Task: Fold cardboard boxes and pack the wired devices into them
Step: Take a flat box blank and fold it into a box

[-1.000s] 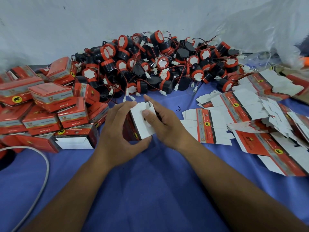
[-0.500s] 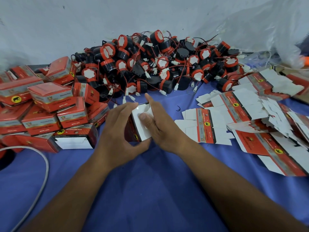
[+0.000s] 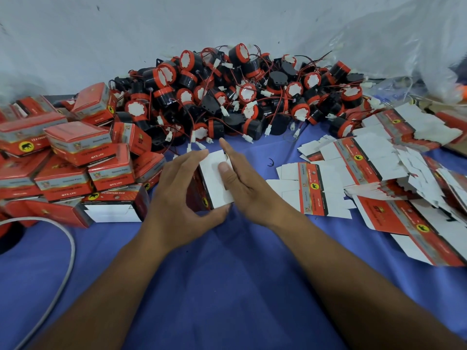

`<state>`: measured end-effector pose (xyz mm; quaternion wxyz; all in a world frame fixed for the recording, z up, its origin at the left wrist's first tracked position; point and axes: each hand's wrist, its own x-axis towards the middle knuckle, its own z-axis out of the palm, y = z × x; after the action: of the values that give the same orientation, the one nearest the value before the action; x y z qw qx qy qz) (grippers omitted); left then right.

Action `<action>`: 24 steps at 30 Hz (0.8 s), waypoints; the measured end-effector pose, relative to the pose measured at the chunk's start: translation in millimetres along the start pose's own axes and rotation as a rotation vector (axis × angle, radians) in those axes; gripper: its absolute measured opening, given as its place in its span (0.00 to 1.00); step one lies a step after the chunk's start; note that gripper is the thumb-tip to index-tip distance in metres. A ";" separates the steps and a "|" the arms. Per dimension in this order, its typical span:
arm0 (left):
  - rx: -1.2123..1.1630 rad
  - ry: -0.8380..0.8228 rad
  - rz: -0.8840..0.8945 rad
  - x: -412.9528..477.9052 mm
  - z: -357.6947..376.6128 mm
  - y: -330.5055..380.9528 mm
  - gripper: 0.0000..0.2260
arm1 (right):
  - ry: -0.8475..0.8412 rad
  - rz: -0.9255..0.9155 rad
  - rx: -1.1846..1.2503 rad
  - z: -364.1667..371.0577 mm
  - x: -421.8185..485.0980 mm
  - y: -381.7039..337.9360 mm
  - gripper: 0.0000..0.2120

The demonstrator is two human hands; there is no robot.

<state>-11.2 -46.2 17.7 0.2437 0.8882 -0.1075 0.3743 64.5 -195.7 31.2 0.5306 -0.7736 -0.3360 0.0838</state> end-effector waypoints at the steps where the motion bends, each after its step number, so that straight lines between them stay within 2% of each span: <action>1: -0.007 -0.010 -0.004 0.1 0.0 0.4 0.35 | -0.014 0.020 0.032 0.7 -0.7 0.4 0.27; 6: -0.085 -0.069 -0.081 -0.6 -1.3 0.7 0.36 | -0.064 0.144 0.473 -1.9 1.7 1.1 0.22; 8: -0.088 -0.087 -0.075 -1.0 -0.9 0.4 0.35 | -0.066 0.154 0.571 -3.0 2.2 1.5 0.21; 13: -0.065 -0.116 -0.058 -0.4 -2.1 1.1 0.35 | -0.070 0.095 0.586 -0.8 1.1 0.6 0.21; 24: -0.080 -0.091 -0.098 2.9 -6.4 5.5 0.31 | -0.054 0.053 0.413 -0.8 0.7 -2.0 0.22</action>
<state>-15.2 -47.7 25.6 0.2917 0.8981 -0.0894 0.3166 64.6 -195.4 33.4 0.6665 -0.6544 -0.3052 0.1856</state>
